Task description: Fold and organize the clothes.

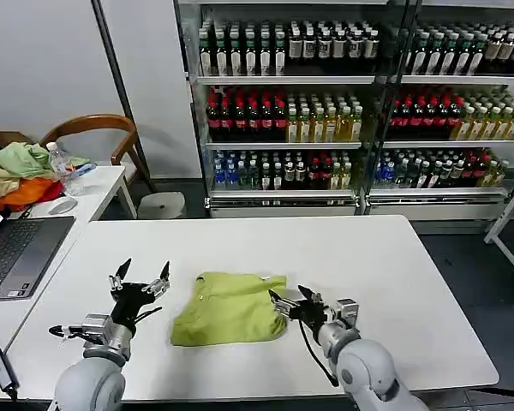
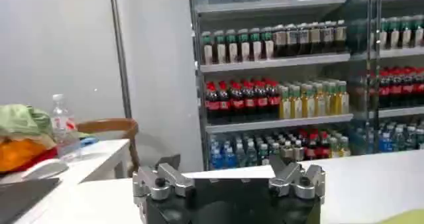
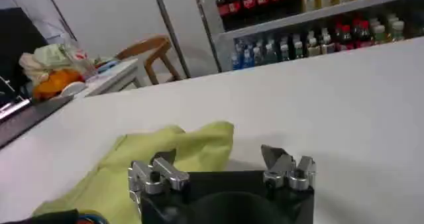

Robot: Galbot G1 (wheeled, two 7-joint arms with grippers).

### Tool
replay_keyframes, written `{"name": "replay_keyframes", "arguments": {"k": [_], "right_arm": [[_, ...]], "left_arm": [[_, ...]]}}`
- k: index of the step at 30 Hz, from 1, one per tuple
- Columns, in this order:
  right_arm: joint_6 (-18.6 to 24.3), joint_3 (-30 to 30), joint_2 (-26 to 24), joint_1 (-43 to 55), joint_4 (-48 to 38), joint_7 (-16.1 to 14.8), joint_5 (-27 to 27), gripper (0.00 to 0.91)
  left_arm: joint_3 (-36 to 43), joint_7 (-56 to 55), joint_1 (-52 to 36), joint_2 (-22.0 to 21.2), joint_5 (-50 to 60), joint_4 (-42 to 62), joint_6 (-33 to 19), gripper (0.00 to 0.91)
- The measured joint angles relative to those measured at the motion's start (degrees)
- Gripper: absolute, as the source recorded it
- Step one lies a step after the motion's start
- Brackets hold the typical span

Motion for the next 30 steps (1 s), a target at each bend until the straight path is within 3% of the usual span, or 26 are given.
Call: {"name": "replay_keyframes", "arguments": {"k": [9, 10, 11, 30], "right_arm": [[0.3, -1.1, 2.5, 5.3, -6.5, 0.0, 1.5, 0.907], [0.3, -1.3, 2.7, 5.7, -7.1, 0.1, 1.6, 0.484], [0.3, -1.4, 2.8, 6.1, -7.7, 0.2, 1.7, 0.000], [-1.3, -2.4, 3.1, 8.3, -11.1, 1.7, 2.6, 0.000]], "left_arm": [[-0.9, -0.2, 1.2, 0.1, 0.4, 0.9, -1.0, 0.907], [-0.9, -0.2, 1.2, 0.0, 0.5, 1.0, -1.1, 0.907], [-0.9, -0.2, 1.2, 0.0, 0.5, 1.0, -1.2, 0.907], [-0.9, -0.1, 1.3, -0.3, 0.9, 1.5, -1.4, 0.907]]}}
